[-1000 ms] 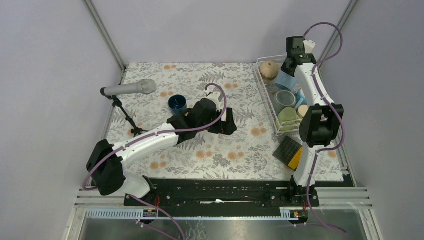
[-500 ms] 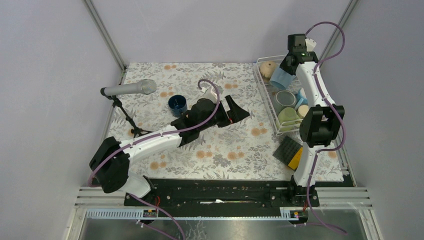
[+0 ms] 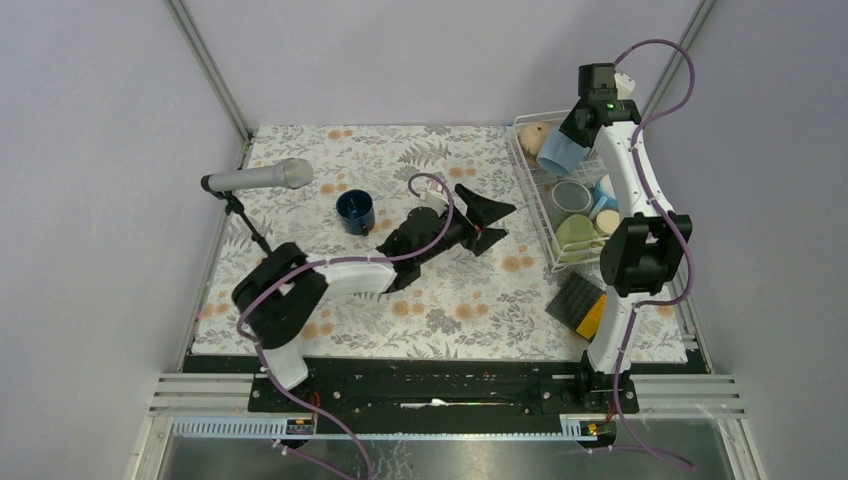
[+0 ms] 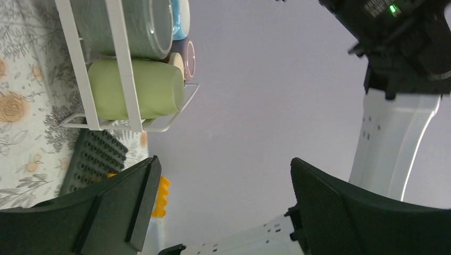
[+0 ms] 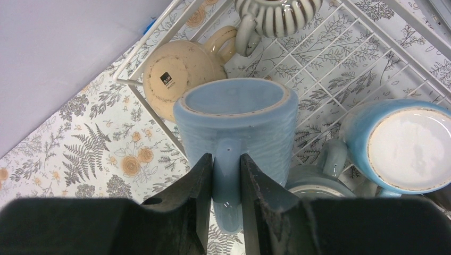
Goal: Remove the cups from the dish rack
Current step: Place the cup at the center of the board.
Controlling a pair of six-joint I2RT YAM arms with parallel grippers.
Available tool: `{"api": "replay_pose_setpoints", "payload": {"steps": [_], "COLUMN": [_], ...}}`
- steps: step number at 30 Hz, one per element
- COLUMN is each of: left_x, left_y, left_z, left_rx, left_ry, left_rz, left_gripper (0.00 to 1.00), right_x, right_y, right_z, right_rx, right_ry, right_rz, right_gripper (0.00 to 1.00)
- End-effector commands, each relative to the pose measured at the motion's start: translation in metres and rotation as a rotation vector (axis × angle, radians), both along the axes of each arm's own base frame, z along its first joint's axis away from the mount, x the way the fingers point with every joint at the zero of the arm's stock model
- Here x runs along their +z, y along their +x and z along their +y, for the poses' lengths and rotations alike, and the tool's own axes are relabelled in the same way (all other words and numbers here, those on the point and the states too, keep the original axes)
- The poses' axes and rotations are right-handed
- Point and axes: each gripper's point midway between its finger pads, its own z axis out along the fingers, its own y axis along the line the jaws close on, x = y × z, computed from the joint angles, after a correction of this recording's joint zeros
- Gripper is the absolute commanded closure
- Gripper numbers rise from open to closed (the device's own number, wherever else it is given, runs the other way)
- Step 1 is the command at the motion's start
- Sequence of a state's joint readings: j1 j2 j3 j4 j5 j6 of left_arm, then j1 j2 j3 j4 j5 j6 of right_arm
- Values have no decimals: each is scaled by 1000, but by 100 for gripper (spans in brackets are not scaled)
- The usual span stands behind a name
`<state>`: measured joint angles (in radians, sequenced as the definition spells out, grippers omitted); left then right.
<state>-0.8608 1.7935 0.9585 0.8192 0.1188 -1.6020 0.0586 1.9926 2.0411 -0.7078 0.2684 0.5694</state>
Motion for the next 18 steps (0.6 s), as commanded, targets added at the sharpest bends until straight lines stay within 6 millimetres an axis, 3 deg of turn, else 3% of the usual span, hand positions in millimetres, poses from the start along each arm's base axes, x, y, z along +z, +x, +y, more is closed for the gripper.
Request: {"api": "replay_pose_setpoints", "payload": {"steps": [1,7,14,18], "left_x": [57,55,32,36], "left_y": [20,61,103,124], "left_z": [-4,-13,-33,-42], "left_rx": [1,34,44,53], "left_ry": [-288,-351,-389,-400], "left_rz": [13,67,181,190], "left_gripper": [5,9,13,15], "right_x": [101,106,112,111], "right_y": [-1,-5,-7,-7], "right_z": [1,4,11,19], "right_rx": [-7,9,40,73], "right_ry": [35,49,73,102], "right_rz": [-260,-267,-284,-292], "right_gripper": [100,100,100,100]}}
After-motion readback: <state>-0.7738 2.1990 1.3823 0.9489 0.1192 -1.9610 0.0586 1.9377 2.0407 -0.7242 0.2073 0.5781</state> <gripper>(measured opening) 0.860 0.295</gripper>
